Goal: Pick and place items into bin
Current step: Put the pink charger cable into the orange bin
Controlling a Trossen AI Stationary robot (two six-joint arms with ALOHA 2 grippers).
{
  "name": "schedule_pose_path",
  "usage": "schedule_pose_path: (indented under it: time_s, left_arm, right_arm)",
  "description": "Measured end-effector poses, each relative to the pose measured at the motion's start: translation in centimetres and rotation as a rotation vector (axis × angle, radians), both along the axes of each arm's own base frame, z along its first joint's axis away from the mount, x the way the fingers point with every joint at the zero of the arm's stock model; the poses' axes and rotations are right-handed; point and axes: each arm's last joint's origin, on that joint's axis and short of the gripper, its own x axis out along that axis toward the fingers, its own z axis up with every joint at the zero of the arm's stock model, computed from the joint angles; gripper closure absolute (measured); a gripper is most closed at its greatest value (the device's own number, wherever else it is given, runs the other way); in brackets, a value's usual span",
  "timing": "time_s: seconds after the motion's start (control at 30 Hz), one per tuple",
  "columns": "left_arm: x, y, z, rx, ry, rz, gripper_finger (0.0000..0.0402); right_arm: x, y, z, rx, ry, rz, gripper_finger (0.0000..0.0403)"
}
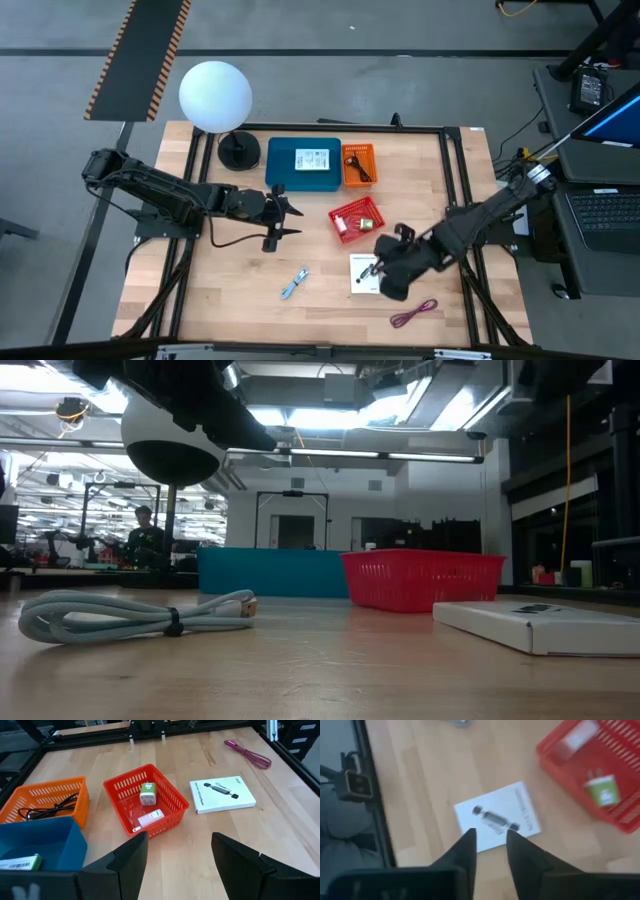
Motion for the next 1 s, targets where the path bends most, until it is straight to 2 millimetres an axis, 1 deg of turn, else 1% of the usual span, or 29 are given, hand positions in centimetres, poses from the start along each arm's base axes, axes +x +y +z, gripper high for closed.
schedule_pose_path:
  time_s: [0.17, 0.23, 0.3, 0.43, 0.57, 0.67, 0.77, 0.9, 1.0]
  left_arm:
    - [0.0, 0.0, 0.0, -0.013, 0.0, 0.007, 0.0187]
    - [0.0, 0.0, 0.0, -0.013, 0.0, 0.007, 0.0187]
    - [0.0, 0.0, 0.0, -0.013, -0.003, 0.006, 0.0187]
    - [0.0, 0.0, 0.0, -0.014, -0.004, 0.007, 0.0187]
    - [0.0, 0.0, 0.0, -0.013, -0.003, 0.007, 0.0187]
    - [0.0, 0.0, -0.1, -0.011, 0.008, 0.007, 0.0187]
    - [-0.1, 0.0, -0.2, -0.01, 0.019, 0.006, 0.0187]
    - [-0.1, 0.0, -0.3, -0.008, 0.03, 0.007, 0.0187]
    - [-0.2, 0.0, -0.3, -0.007, 0.039, 0.007, 0.0187]
  right_arm:
    - [0.1, 3.1, -0.5, -0.002, 0.044, 0.033, 0.0366]
    - [0.1, 4.1, -0.9, -0.001, 0.092, 0.026, 0.0386]
    - [0.1, 5.0, -1.2, 0.006, 0.152, 0.013, 0.0398]
    - [-0.1, 6.7, -1.4, -0.027, 0.265, -0.055, 0.0397]
    - [-0.5, 8.5, -1.8, -0.096, 0.35, -0.063, 0.0402]
    - [-0.7, 9.9, -2.4, -0.121, 0.367, -0.038, 0.0399]
    - [-1.1, 10.8, -3.2, -0.131, 0.372, -0.022, 0.0398]
    - [-1.7, 11.6, -4.2, -0.138, 0.387, -0.054, 0.0398]
    - [-2.0, 12.0, -4.4, -0.124, 0.39, -0.097, 0.0398]
